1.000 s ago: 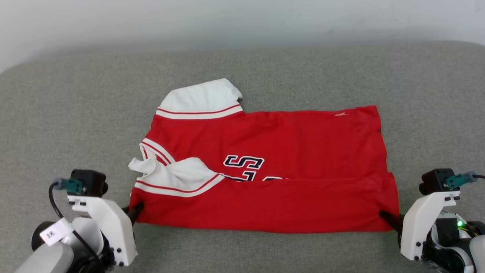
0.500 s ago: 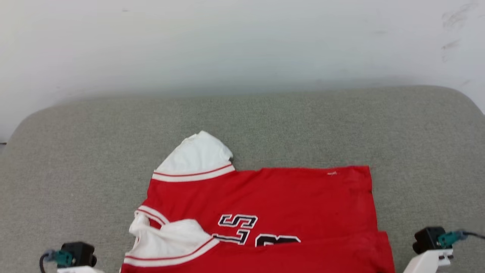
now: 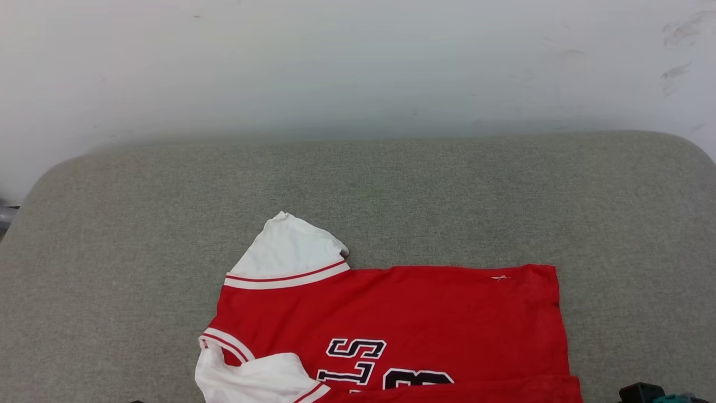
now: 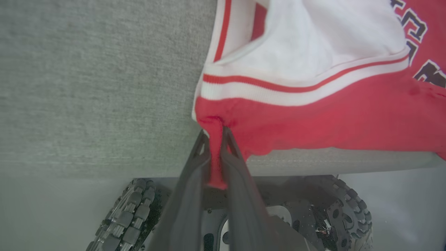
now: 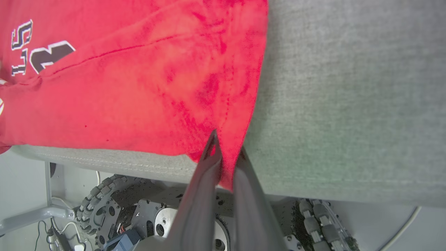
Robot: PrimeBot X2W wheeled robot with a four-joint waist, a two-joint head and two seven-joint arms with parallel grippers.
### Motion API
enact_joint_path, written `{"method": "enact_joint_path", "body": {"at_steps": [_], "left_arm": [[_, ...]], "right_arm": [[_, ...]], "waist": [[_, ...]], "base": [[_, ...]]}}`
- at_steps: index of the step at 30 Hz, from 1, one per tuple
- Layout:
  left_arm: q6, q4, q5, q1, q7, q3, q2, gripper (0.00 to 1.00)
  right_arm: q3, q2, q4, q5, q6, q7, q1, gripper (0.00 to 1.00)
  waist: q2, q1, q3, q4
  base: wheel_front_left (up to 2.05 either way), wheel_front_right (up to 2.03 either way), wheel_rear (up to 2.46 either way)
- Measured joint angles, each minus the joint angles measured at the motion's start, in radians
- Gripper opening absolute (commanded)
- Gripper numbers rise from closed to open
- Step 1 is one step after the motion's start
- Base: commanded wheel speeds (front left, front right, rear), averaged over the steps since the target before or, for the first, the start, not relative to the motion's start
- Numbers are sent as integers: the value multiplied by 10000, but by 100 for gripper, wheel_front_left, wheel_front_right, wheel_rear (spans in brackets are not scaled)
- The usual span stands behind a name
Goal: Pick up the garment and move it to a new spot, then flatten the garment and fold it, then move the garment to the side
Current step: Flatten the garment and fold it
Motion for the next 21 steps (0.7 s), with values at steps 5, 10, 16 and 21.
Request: {"method": "enact_joint_path", "body": {"at_steps": [5, 10, 16, 21], "left_arm": [[-318, 587, 111, -569, -261, -77, -311, 100], [-380, 497, 573, -1065, -732, 54, -184, 100], [-148, 0, 1620, -2031, -1312, 36, -8, 100], [12, 94, 2429, -3298, -1820, 44, -100, 100]], "right_arm": [[-2, 115, -109, -6, 0, -1120, -6, 100], [-326, 295, -826, -598, -2, -2907, -82, 100], [-918, 750, -1760, -1854, -2, -4589, -602, 100], [-1011, 1005, -2667, -2546, -2, -5087, -1283, 100]], "waist": [[0, 0, -34, 60], [0, 1, -110, 28], [0, 1, -45, -151], [0, 1, 332, -376]], "base": [[0, 0, 0], [0, 0, 0], [0, 0, 0], [0, 0, 0]]}}
